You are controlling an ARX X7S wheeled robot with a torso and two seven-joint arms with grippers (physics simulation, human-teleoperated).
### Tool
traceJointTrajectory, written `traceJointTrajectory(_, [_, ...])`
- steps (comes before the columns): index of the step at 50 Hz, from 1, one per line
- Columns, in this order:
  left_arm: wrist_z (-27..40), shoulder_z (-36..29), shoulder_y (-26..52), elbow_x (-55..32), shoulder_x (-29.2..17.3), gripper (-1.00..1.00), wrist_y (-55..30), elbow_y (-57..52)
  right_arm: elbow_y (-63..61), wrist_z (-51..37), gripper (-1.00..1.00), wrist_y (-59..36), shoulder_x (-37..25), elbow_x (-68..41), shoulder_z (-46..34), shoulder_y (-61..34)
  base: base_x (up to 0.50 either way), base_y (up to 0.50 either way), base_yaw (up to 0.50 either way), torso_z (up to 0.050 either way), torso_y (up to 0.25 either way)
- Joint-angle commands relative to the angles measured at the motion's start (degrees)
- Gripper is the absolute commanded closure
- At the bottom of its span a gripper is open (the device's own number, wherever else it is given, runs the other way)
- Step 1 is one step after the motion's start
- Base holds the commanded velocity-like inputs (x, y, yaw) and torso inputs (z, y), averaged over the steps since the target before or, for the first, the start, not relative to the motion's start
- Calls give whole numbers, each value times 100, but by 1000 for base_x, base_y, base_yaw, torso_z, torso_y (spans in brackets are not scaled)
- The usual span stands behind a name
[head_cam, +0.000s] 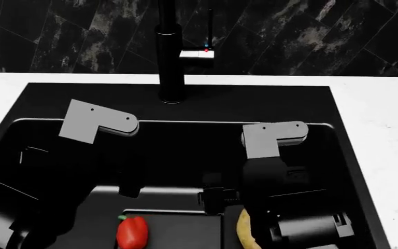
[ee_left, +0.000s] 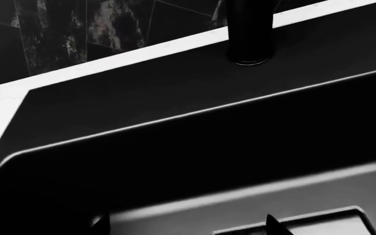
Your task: Pick the vegetables from the sink and place them on the cutting board.
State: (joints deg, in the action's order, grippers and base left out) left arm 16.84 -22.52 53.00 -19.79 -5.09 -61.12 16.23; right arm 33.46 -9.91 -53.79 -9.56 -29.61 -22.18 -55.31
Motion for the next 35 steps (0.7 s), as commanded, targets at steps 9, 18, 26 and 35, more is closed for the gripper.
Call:
traceJointTrajectory(9, [-31,6,-163,-160,-30,-100,86,-82,2187,459,-100,1019,348,433,-290,-375,0,0,0,0,0])
traceJointTrajectory(18, [-58,-48,-196,-161,-82,-100,231,71,4147,1003,-100,2037,827,924,-332,-921,0,0,0,0,0])
traceJointTrajectory(26, [-90,-79,-204,-178,-64,-100,387,272,4150,962,-100,1959,755,1486,216,-774,0,0,0,0,0])
traceJointTrajectory(35, [-81,-143,-204,-187,-61,-100,462,347,4151,1082,-100,1867,755,2065,773,-606,0,0,0,0,0])
